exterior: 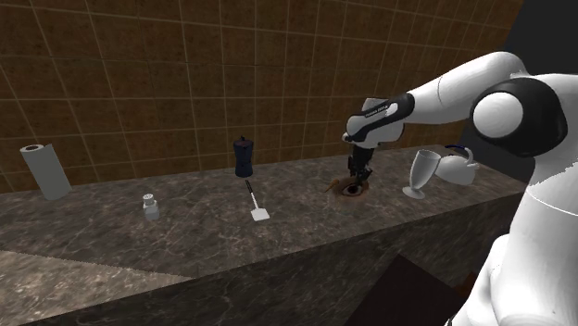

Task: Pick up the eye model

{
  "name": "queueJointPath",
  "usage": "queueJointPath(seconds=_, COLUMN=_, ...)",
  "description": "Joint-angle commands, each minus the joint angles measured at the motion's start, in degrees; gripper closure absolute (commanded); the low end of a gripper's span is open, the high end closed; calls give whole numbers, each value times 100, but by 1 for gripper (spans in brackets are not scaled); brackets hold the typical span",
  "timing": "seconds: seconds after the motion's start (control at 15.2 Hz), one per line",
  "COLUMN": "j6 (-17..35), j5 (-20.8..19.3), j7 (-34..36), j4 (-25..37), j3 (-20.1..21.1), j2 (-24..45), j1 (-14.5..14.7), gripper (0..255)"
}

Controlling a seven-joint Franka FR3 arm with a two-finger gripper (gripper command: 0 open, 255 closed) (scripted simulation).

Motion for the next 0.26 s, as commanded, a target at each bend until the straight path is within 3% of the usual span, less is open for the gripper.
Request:
queueJointPath(seconds=0.0, j6=-129, j5=-67, j7=39, j4=72, j3=-18, j2=-75, j1=9, gripper=255)
queueJointPath(seconds=0.2, j6=-208, j5=-112, j7=71, j4=113, j3=-26, j2=-127, j1=18, gripper=255)
